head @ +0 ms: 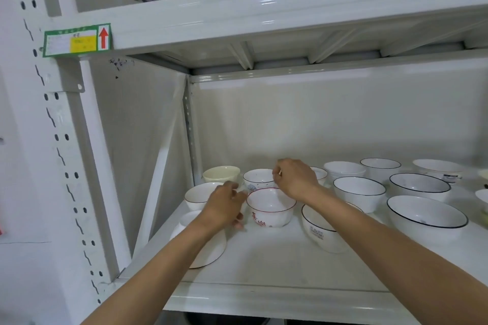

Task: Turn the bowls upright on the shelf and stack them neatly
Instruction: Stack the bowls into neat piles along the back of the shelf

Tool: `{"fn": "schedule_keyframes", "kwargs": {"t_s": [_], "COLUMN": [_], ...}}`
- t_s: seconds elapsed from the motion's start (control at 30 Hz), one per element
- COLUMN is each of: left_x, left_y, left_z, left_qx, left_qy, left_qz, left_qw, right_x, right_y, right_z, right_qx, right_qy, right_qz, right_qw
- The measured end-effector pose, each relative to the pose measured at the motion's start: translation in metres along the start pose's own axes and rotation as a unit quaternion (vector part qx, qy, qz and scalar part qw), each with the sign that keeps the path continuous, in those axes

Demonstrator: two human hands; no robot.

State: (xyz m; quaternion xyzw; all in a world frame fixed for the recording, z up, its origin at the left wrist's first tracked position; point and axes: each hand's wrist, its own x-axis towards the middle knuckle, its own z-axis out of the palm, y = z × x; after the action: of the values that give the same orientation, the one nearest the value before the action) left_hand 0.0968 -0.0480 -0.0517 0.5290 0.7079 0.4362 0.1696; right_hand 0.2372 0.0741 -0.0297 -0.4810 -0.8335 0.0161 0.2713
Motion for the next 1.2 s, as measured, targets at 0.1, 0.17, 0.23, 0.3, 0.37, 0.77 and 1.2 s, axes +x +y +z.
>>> {"fn": "schedule_keyframes", "kwargs": {"t_s": [0.1, 0.17, 0.23, 0.3, 0.37, 0.77, 1.2], "left_x": [-0.005, -0.008, -0.011, -0.016, -0.022, -0.048, -0.055], "left_y": [-0.008, -0.018, -0.03, -0.041, -0.051, -0.09, -0.077], "left_z": [-0.026, -0.044, -0.058, -0.069, -0.078, -0.08, -0.085], "left_qx": [0.032, 0.063, 0.089, 0.125, 0.152, 0.082, -0.015], "left_qy": [0.054, 0.079, 0.096, 0.117, 0.128, 0.027, 0.077], "left_qz": [0.028, 0.019, 0.003, -0.004, -0.017, -0.13, -0.051], "left_qw": [0.998, 0.995, 0.991, 0.985, 0.98, 0.988, 0.996], "right_x": [-0.012, -0.023, -0.035, -0.045, -0.052, -0.064, -0.064], "right_y": [-0.027, -0.045, -0.061, -0.073, -0.082, -0.105, -0.105], "right_z": [-0.003, -0.001, 0.004, 0.013, 0.025, 0.056, 0.047], "right_qx": [0.059, 0.104, 0.165, 0.202, 0.209, 0.231, 0.233], "right_qy": [0.004, -0.037, -0.115, -0.192, -0.229, -0.266, -0.127], "right_qz": [-0.055, -0.085, -0.089, -0.078, -0.078, 0.017, -0.053], "right_qw": [0.997, 0.99, 0.976, 0.957, 0.947, 0.936, 0.963]}}
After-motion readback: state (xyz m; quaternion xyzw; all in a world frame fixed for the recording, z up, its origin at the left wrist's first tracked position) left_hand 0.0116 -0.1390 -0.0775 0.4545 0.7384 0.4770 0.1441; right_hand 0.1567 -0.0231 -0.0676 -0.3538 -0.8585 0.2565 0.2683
